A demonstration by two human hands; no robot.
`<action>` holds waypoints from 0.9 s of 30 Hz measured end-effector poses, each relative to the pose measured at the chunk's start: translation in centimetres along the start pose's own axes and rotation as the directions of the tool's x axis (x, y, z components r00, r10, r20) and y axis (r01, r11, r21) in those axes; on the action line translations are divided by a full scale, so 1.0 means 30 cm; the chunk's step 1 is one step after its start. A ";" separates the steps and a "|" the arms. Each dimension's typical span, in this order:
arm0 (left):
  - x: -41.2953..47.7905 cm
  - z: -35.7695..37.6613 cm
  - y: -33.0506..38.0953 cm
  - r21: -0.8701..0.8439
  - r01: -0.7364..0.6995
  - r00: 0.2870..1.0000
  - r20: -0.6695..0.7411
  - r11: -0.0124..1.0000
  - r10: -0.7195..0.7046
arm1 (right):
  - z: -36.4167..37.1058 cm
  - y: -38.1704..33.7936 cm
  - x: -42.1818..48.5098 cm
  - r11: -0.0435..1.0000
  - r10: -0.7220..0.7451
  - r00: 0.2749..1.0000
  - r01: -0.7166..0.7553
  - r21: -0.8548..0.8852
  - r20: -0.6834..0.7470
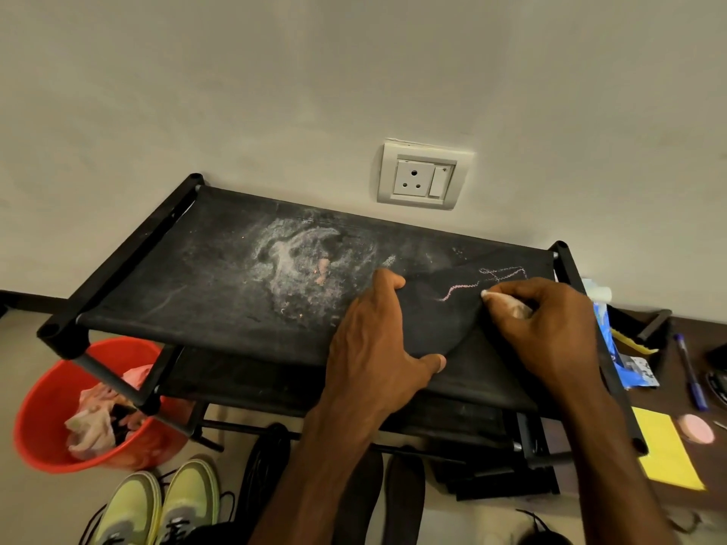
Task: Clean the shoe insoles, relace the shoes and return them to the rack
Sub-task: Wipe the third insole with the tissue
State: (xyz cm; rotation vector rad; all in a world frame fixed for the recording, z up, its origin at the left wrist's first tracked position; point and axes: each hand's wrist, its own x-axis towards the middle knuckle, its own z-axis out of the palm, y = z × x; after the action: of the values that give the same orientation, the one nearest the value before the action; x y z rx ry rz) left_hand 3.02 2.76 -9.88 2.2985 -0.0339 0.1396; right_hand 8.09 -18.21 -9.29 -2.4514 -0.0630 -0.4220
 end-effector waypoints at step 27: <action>-0.002 -0.003 0.006 0.009 0.008 1.000 0.013 1.000 -0.009 | 0.033 -0.095 -0.007 0.982 -0.124 0.963 0.084 0.171 0.238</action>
State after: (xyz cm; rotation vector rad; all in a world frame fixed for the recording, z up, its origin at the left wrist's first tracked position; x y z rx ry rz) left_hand 2.93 2.71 -9.71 2.3081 -0.0304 0.1206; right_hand 7.76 -15.34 -8.39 -2.3352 -0.3213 -0.1461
